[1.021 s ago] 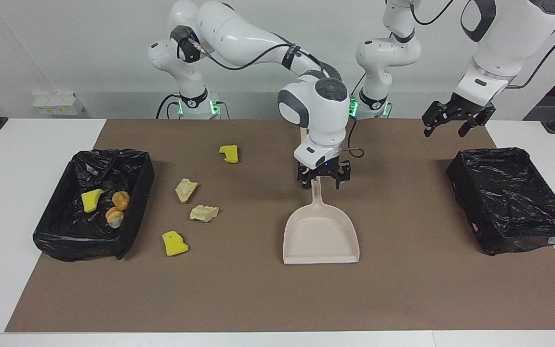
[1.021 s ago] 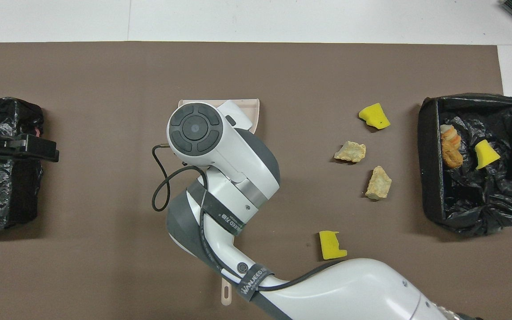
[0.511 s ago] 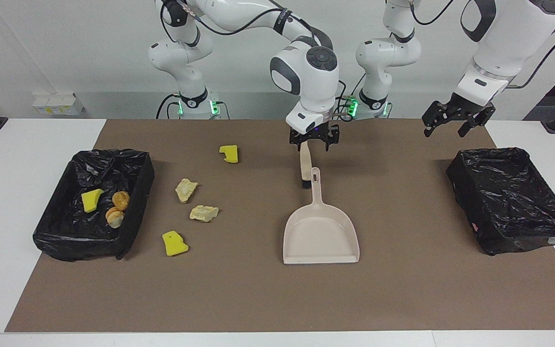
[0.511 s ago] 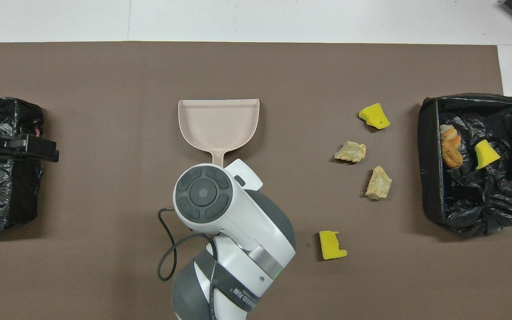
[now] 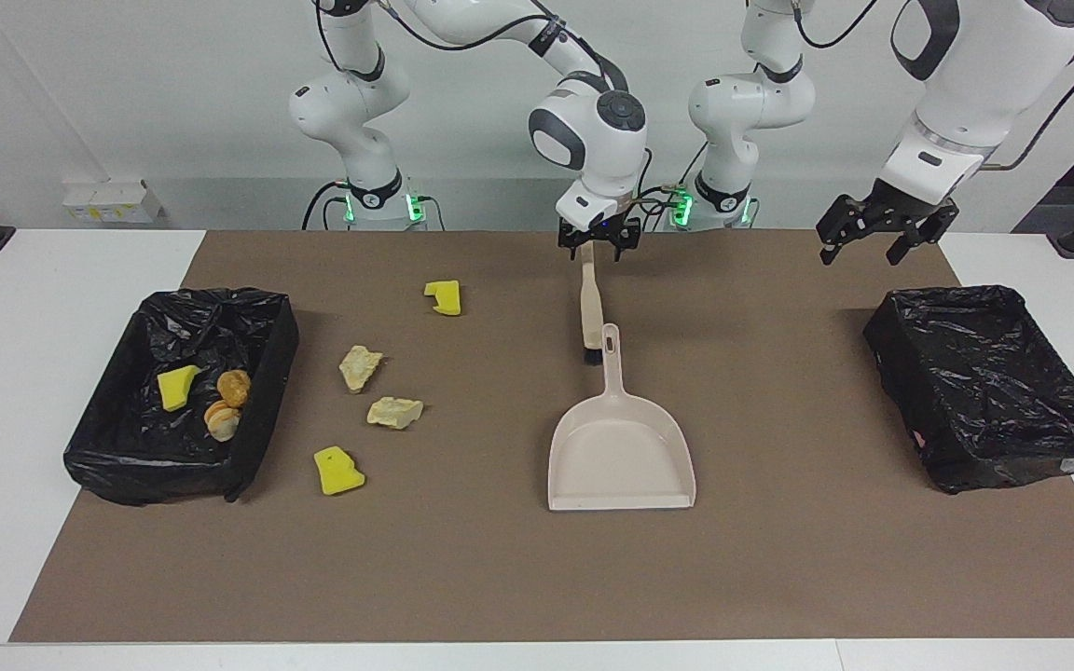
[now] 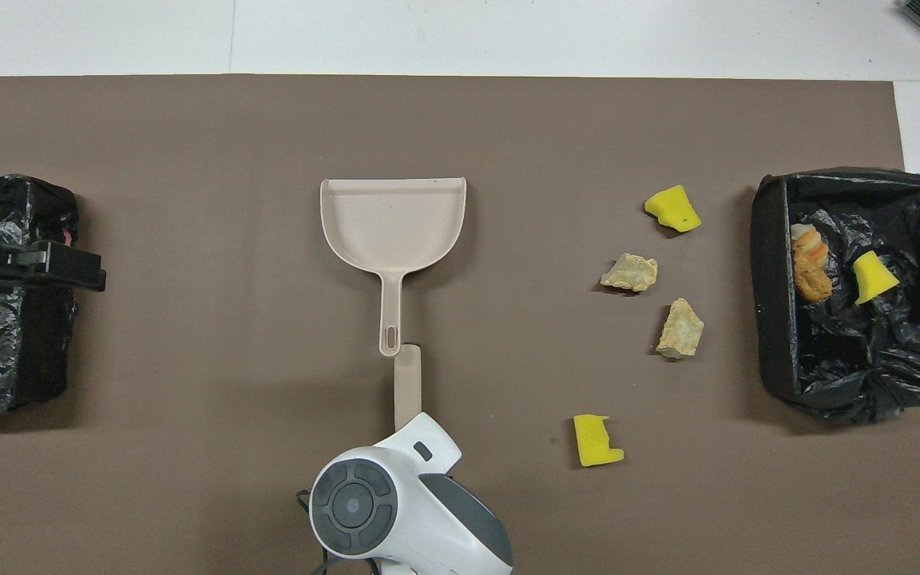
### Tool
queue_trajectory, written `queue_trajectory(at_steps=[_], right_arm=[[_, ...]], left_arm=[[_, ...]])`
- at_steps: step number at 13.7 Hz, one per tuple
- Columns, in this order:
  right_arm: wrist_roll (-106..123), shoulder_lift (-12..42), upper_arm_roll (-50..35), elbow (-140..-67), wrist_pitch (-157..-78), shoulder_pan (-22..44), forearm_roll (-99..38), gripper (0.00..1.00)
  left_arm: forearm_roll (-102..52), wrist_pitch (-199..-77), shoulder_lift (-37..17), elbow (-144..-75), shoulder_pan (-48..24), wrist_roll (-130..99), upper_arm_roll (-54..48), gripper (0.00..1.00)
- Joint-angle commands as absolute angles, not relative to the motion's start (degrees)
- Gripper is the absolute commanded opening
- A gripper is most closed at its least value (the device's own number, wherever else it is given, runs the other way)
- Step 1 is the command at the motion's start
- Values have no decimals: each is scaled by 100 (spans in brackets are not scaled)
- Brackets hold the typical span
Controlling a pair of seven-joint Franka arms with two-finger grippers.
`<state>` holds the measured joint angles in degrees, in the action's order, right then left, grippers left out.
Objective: Sweep and dump trash in bin
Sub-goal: 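Set the dustpan down and release it with the right gripper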
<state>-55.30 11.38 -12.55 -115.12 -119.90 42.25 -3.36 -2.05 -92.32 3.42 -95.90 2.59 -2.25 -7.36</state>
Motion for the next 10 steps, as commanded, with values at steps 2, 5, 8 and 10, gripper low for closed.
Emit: queue_trajectory(at_steps=[2, 5, 8, 10], right_arm=[[-5607, 659, -1248, -12199, -12182, 4271, -466, 79], [-5686, 703, -1248, -12182, -12462, 4280, -571, 70], [-5581, 695, -1248, -12208, -12550, 4289, -658, 68], [-5389, 694, -1248, -12260, -12559, 4298, -755, 63]], left_arm=[[-105, -9176, 413, -9624, 202, -211, -712, 100], [-105, -9176, 422, -9641, 202, -211, -712, 100], [-105, -9176, 422, -9642, 202, -211, -712, 100], [-105, -9176, 422, -9642, 211, -211, -712, 100]])
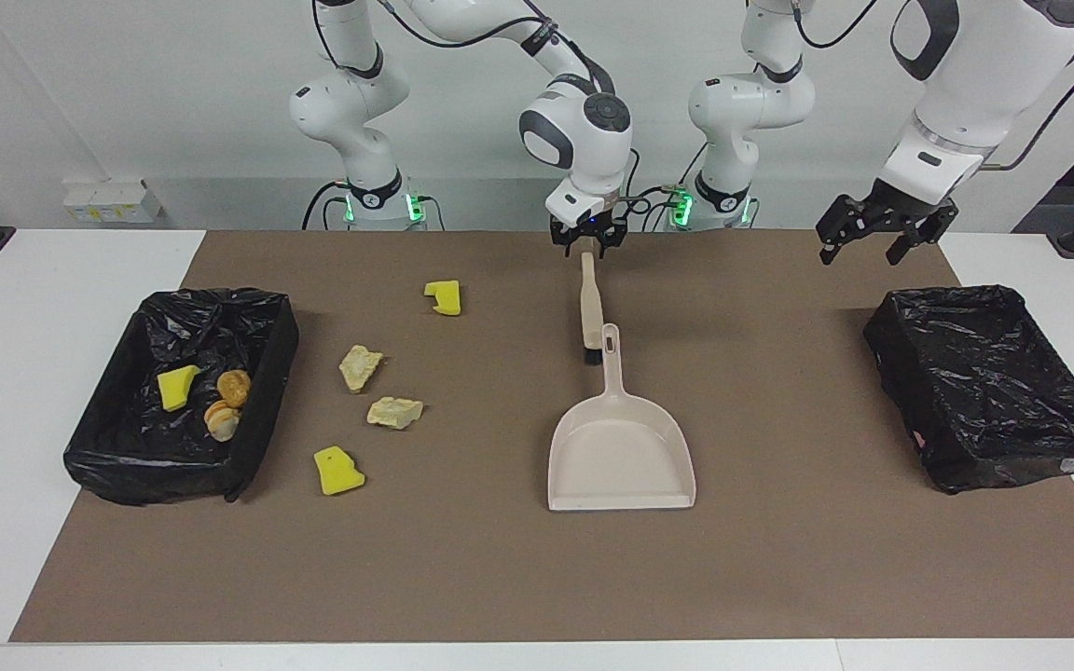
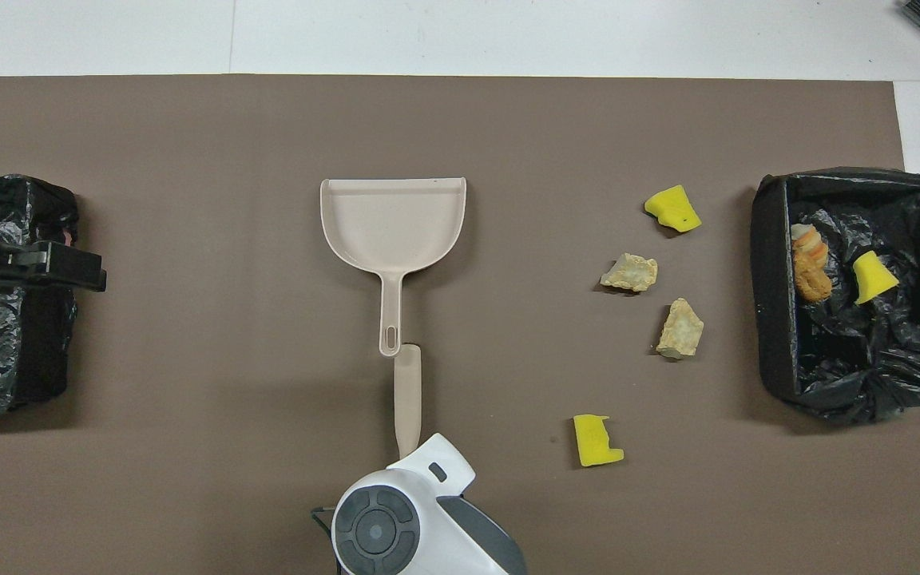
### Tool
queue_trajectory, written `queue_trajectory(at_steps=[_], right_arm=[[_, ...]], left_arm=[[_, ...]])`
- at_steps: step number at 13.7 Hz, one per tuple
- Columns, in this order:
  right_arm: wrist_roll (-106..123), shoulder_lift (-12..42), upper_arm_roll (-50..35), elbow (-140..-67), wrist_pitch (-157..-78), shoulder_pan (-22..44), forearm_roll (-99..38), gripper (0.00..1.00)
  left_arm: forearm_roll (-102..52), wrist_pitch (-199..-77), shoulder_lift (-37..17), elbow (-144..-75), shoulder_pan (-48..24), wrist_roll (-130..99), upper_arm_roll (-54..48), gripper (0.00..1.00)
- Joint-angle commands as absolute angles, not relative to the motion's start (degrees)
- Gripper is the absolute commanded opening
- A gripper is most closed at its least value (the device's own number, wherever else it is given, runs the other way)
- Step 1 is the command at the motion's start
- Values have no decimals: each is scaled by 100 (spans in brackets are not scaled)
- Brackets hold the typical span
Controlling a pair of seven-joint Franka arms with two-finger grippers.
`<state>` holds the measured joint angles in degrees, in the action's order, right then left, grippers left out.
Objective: Sweep and dump trash in bin
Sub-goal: 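Set the dustpan down and release it with the right gripper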
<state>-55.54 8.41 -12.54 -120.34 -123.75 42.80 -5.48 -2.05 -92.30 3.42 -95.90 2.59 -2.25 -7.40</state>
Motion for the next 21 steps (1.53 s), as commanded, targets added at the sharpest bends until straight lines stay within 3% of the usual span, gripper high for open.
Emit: queue_trajectory(at_steps=[1, 4, 6, 7, 11, 15, 21], right_arm=[[-5362, 703, -1248, -12261, -12577, 4298, -834, 57], [-5142, 703, -1248, -12261, -12577, 4289, -957, 31], [-5142, 721, -1248, -12243, -12577, 4289, -984, 7], [-5203, 729, -1248, -12208, -12577, 4289, -984, 0], [-5438, 660, -1239, -12085, -12464, 4245, -993, 0], [-5186, -183, -1204, -12181, -11252, 3631, -958, 0], [-4535, -1194, -1204, -12875, -10426, 2348, -678, 0]], left_arm=[[-105, -9176, 422, -9642, 211, -211, -712, 100], [-105, -9176, 422, -9642, 202, -211, -712, 100], [-105, -9176, 422, -9642, 211, -211, -712, 100], [-105, -9176, 422, -9642, 211, -211, -712, 100], [-114, -9350, 413, -9642, 202, -228, -729, 100], [-158, -9860, 290, -9633, 45, -289, -747, 100], [-167, -10299, -332, -9650, -1035, -756, -747, 100]])
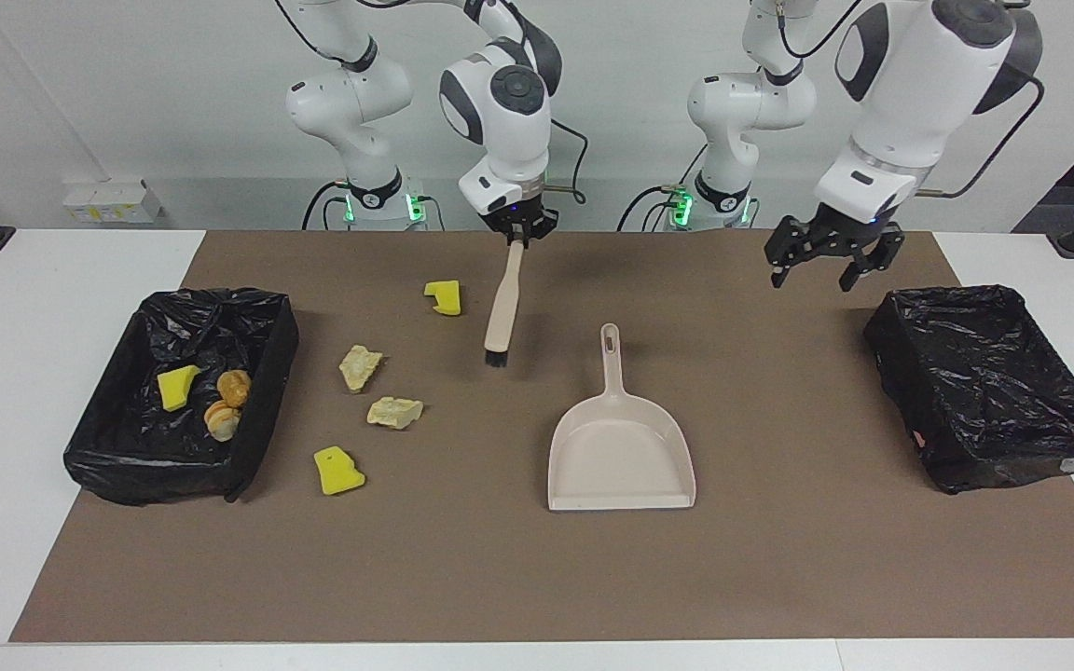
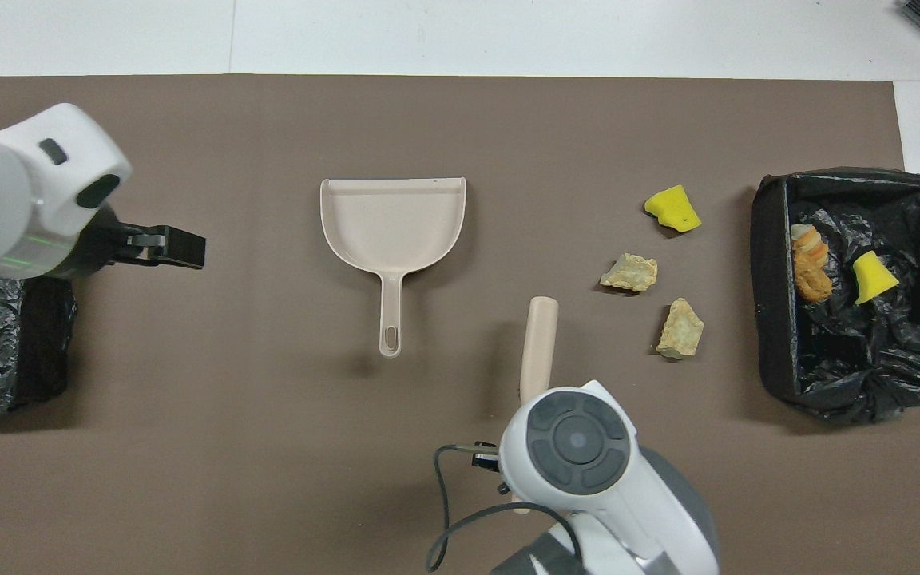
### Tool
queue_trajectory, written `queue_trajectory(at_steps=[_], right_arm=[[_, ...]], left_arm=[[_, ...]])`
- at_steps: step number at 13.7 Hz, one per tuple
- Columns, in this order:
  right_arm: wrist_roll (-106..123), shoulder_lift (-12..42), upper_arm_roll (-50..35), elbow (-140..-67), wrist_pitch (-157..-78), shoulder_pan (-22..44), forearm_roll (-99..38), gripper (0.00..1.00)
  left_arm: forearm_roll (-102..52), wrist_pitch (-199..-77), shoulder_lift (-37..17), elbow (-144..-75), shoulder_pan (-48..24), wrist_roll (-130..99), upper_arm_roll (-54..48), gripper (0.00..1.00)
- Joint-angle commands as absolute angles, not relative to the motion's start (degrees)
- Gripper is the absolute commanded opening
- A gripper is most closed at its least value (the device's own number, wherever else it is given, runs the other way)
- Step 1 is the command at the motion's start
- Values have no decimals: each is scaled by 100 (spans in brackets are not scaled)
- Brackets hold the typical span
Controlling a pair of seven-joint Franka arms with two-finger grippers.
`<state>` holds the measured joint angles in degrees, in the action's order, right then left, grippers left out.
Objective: Sweep and dump trash in bin
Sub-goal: 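Grasp the dustpan with the left gripper while the right gripper grasps the brush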
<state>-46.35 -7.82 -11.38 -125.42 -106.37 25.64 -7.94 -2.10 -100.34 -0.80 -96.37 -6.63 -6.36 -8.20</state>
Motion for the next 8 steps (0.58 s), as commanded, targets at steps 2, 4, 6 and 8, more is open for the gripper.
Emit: queue_trajectory(at_steps=[2, 4, 6, 8], right_arm=[[-4561, -1466, -1195, -13321, -10336, 2146, -467, 0], [-4553, -1626, -1195, -13640, -10345, 1716, -116, 0], [-4622, -1617, -1195, -13658, -10284, 1425, 182, 0], [-4885, -1626, -1204, -13641, -9916, 1424, 911, 0]], left_arm=[[-176, -10746, -683, -9703, -1448, -1193, -747, 100], [-167, -11213, -1236, -9738, -1931, -1816, -738, 100], [-158, -11661, -1450, -9948, -2092, -2039, -747, 100], [-167, -11960, -1459, -10308, -2354, -2144, -738, 100]])
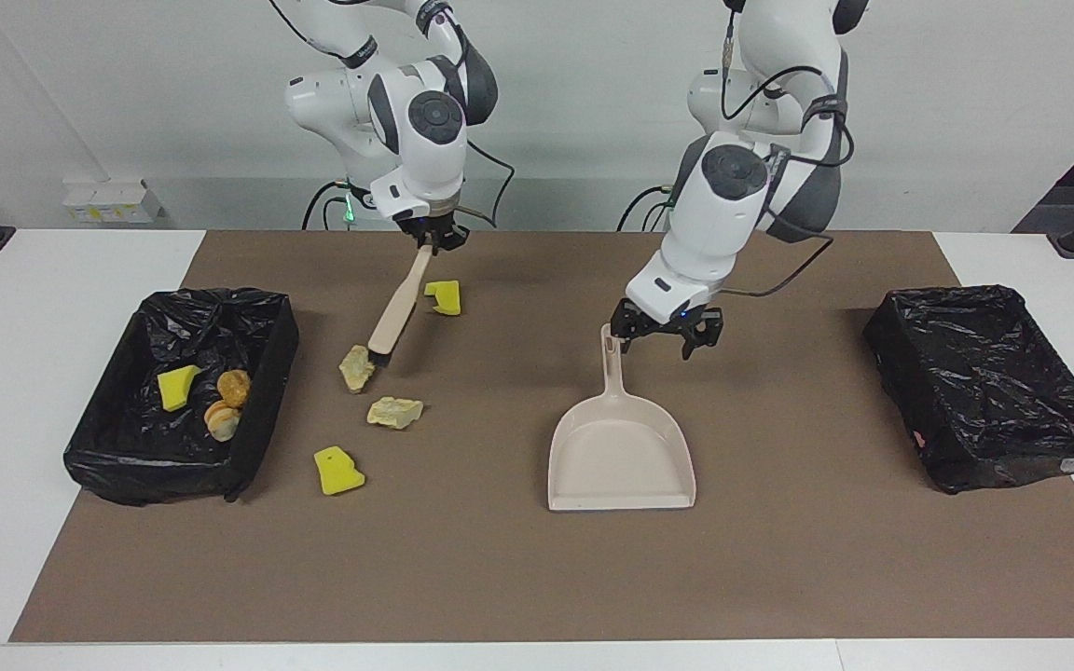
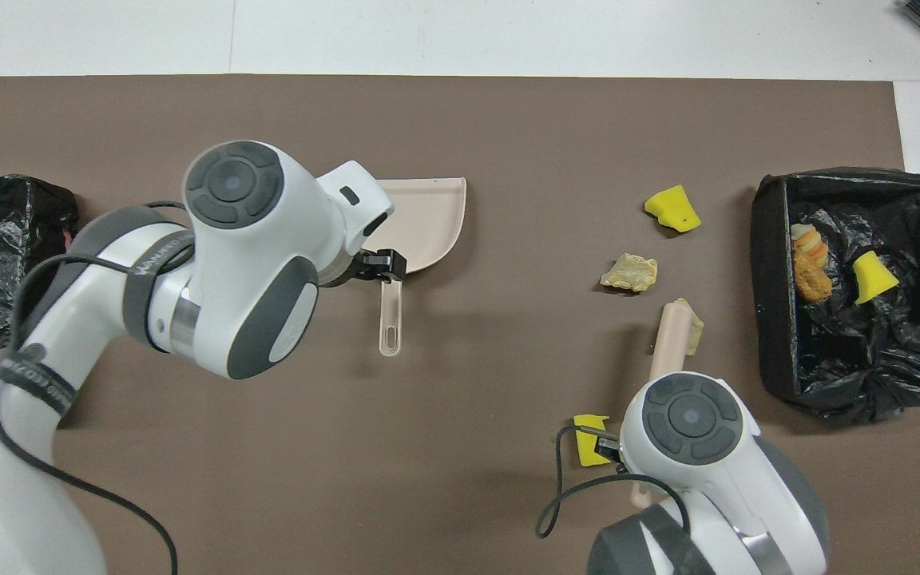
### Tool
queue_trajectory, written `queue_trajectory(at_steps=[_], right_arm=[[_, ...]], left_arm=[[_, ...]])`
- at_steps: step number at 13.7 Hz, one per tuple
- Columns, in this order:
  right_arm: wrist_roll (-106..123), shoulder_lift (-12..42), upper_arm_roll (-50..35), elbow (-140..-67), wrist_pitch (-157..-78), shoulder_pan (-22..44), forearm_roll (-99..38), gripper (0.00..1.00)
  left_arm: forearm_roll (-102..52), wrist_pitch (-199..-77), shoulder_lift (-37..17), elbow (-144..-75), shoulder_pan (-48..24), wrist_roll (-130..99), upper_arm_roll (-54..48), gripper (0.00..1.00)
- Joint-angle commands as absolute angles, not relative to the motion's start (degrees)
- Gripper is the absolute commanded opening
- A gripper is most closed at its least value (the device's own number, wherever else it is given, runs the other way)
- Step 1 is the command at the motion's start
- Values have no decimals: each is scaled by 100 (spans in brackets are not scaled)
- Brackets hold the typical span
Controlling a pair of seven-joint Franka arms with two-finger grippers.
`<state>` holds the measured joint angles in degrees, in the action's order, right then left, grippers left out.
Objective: Sweep and dump trash in bin
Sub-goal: 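Grasp the dustpan with the left gripper while the right gripper grasps the brush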
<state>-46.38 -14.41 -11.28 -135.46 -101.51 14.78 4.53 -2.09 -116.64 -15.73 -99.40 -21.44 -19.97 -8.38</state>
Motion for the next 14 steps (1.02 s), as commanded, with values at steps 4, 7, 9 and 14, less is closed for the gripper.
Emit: queue_trajectory(at_steps=[4, 7, 9, 14], right_arm=[[-4931, -1714, -1204, -13772, -9774, 1125, 975, 0], [-4712, -1880, -1204, -14088, -10027, 801, 976, 0], [-4536, -2003, -1195, -14316, -10229, 721, 958, 0], [-4193, -1540, -1204, -14370, -10993, 686, 589, 0]], left_arm=[[-97, -12366, -1441, -10863, -2724, -2811, -738, 100], [69, -12358, -1398, -11013, -2848, -2892, -729, 100], [79, -12358, -1406, -11013, -2848, -2892, -729, 91], [193, -12305, -1424, -11013, -2856, -2996, -712, 44]])
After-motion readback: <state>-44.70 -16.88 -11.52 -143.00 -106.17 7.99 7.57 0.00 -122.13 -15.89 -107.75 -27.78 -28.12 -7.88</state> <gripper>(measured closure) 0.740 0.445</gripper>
